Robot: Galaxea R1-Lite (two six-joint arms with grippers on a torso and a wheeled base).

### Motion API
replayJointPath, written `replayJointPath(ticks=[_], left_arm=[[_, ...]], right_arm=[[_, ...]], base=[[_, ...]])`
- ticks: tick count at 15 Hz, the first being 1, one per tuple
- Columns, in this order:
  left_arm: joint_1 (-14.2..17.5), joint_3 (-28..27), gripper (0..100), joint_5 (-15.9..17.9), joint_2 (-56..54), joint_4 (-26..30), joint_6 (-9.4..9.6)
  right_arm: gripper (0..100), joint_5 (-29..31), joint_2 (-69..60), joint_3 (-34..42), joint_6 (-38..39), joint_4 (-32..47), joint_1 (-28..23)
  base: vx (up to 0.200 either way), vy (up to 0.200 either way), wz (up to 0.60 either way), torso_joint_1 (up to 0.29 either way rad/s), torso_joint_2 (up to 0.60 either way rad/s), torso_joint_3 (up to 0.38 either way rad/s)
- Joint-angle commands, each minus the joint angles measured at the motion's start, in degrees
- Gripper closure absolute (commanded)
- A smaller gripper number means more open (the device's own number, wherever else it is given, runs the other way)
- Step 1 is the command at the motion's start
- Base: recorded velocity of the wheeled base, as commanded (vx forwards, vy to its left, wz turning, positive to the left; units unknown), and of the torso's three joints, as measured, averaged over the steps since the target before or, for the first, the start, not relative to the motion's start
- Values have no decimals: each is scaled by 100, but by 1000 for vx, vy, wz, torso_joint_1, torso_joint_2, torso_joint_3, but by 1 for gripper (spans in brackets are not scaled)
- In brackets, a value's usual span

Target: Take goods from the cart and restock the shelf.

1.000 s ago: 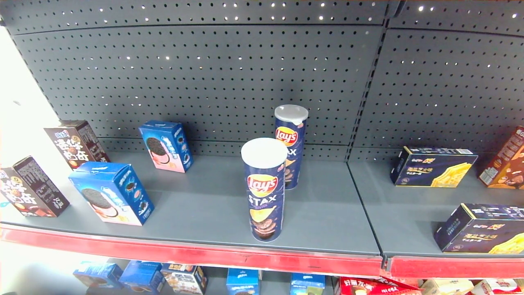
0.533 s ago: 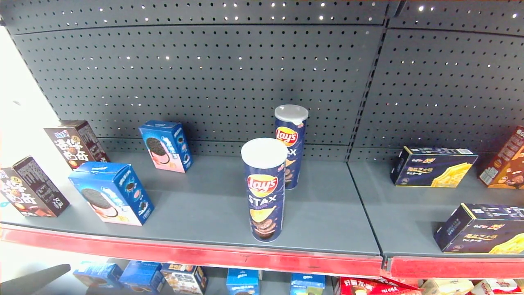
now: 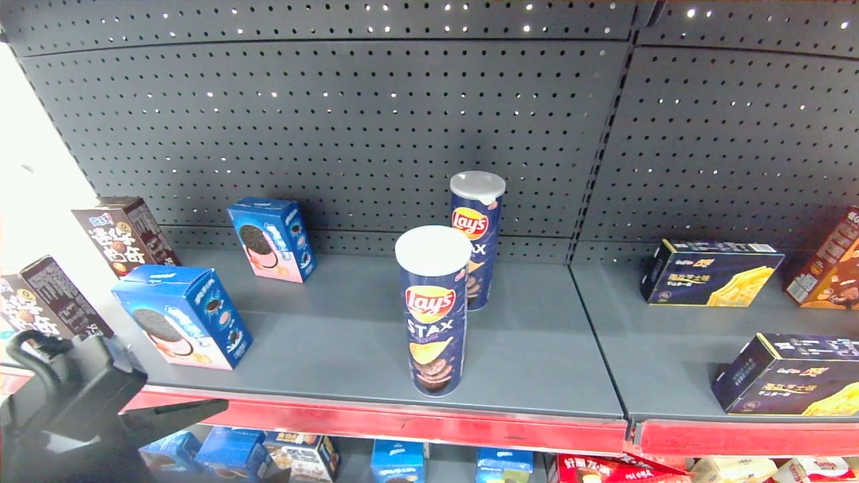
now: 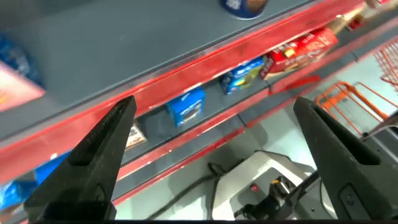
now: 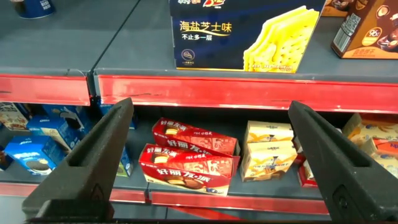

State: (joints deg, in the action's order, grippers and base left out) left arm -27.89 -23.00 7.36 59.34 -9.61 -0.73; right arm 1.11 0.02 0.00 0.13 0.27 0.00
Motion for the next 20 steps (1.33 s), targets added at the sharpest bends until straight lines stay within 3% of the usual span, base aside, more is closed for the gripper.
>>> replayJointPath(ticks=[1,2,3,5,10,12,15,17,20], left_arm=[[-50,-222,0,-16,728,-208,3],[-58,-328,0,-139,965,-490,3],[-208,-626,0,-481,1369,-674,-32],[-225,-987,0,-631,1826,-701,-111],[-225,-1163,0,-710,2591,-1158,-314],[-217,-1233,0,-947,2899,-1465,-595],[-208,-1330,0,-1070,3277,-1852,-692],[-217,-1488,0,-1149,3531,-2089,-920],[-261,-1479,0,-1149,3611,-2265,-920]], right_arm=[[0,3,15,0,-5,0,0],[0,3,15,0,4,0,0],[0,3,15,0,-5,0,0],[0,-5,15,0,-5,0,0],[0,3,15,0,4,0,0],[0,3,15,0,4,0,0],[0,3,15,0,4,0,0],[0,3,15,0,4,0,0],[0,3,6,0,4,0,0]], base=[[0,0,0,0,0,0],[0,0,0,0,0,0],[0,0,0,0,0,0],[0,0,0,0,0,0],[0,0,0,0,0,0],[0,0,0,0,0,0],[0,0,0,0,0,0],[0,0,0,0,0,0],[0,0,0,0,0,0]])
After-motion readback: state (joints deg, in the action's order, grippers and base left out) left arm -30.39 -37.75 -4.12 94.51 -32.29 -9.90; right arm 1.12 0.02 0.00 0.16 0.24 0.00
